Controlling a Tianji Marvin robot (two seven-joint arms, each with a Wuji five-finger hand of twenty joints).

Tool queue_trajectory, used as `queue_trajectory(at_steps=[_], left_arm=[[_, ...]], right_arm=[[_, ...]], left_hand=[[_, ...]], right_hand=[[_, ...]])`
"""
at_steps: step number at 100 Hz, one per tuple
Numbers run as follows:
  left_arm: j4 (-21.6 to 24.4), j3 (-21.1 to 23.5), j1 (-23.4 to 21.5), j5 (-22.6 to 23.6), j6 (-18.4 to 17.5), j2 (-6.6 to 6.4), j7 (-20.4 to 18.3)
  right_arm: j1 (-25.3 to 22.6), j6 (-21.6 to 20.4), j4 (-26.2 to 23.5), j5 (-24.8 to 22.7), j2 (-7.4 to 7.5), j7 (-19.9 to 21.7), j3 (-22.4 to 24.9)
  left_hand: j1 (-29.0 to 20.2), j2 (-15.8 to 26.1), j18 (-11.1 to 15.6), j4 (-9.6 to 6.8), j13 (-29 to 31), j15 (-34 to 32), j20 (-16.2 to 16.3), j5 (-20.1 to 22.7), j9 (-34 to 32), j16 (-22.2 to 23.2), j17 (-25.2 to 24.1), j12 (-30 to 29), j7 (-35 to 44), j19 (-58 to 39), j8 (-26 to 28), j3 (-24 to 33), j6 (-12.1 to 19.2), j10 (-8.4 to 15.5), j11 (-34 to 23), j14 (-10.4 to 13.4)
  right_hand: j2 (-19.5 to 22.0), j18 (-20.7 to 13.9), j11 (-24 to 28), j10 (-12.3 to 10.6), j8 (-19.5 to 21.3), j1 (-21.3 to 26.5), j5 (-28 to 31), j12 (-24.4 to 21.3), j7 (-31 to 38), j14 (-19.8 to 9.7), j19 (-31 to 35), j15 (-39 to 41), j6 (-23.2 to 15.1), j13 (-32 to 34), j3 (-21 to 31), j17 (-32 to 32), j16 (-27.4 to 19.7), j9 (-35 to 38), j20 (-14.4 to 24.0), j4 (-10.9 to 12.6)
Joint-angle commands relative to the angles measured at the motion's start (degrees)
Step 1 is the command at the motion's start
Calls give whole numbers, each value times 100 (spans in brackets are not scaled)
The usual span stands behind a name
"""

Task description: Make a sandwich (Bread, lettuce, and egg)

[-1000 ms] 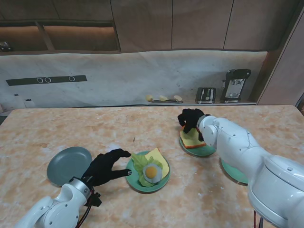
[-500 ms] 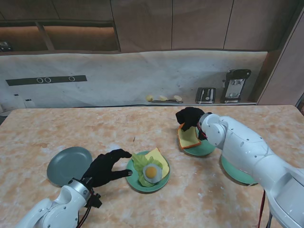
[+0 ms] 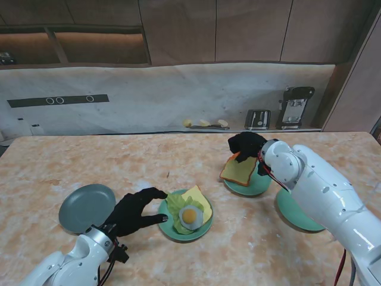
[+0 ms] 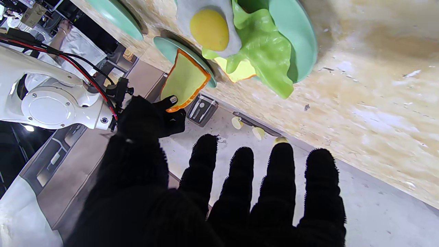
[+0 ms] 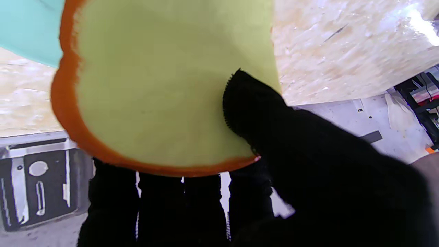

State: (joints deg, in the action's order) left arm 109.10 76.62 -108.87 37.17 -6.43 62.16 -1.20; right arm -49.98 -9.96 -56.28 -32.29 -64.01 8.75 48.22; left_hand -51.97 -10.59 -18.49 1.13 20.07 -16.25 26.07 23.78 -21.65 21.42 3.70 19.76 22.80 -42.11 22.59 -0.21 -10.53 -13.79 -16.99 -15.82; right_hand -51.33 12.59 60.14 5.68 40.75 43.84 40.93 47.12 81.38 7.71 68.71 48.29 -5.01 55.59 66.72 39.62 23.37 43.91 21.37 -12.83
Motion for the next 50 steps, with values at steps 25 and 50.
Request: queue_trajectory(at_steps=[25,50], left_arm=[[1,-53,4,81,-56,38,86],[1,2,-47,140,-43,38,105]], right_arm=[[-753,-56,-943,-77,187,236,872],[-1262,-187,-1798,617,247,758,1392]], left_hand=[[-38,222,-64,-6,45,-66,65,72,-46,92,-35,53,-24,-57,34,-79,84,75,39,1],[-43,218,-62,-7,47,-68,72,71,-56,95,-28,58,-16,-67,39,-76,74,75,32,-7]], right_hand=[[-744,-28,307,257,-220,620,802,-1704,87,296,1370,981,202,723,1351,1339,8,496,-1113,528],[-1081,-397,355,405,-68,808,848,-1267,-10,358,1896,1398,413,696,1847,1877,544,467,-538,819]])
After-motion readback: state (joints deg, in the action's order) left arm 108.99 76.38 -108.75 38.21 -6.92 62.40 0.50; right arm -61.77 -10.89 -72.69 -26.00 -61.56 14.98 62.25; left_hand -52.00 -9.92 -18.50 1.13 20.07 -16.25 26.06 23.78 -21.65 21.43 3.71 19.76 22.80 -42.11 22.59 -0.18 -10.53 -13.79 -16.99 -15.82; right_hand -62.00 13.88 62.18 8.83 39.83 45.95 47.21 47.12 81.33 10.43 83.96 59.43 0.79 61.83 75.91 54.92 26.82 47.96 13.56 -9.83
